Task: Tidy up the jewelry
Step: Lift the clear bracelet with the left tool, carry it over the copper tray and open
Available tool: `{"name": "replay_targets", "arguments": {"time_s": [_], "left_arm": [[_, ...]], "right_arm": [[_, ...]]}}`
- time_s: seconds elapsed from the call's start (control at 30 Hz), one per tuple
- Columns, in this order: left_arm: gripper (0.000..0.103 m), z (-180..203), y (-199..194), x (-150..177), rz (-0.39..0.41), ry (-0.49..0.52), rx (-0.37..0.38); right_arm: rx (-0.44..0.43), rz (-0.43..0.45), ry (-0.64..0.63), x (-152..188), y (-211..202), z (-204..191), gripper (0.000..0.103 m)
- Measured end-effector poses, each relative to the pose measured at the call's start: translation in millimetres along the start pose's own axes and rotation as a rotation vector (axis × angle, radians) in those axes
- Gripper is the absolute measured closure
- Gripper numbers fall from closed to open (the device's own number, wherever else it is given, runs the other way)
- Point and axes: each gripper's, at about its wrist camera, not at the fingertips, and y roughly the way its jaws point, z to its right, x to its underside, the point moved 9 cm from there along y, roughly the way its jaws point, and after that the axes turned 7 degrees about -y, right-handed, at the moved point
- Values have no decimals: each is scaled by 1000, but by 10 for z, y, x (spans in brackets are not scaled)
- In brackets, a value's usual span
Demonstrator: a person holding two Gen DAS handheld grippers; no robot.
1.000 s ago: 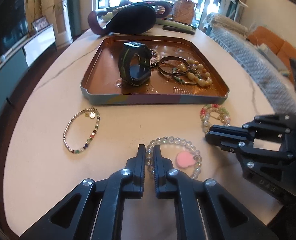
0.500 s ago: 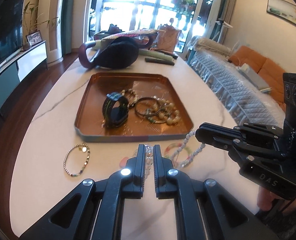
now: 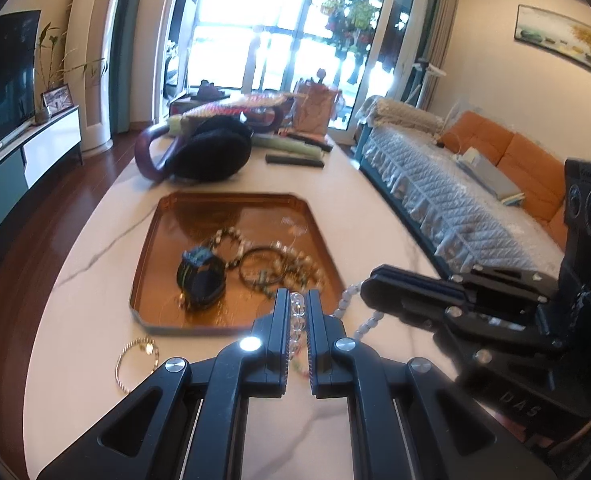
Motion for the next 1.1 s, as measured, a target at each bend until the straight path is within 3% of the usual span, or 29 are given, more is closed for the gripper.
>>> {"name": "replay_targets", "arguments": {"time_s": [0.27, 0.43, 0.67, 1.1], "left_arm": [[95, 159, -147, -512, 96, -14, 99], [95, 186, 12, -695, 95, 2, 110], [95, 52, 502, -588, 7, -1, 82], [95, -415, 1177, 16, -213, -102, 25]], "right_arm": [[35, 69, -16, -361, -109, 188, 98], [46, 69, -34, -465, -25, 306, 98], [35, 5, -37, -307, 309, 461, 98], [13, -166, 27, 324, 927, 706, 98]]}}
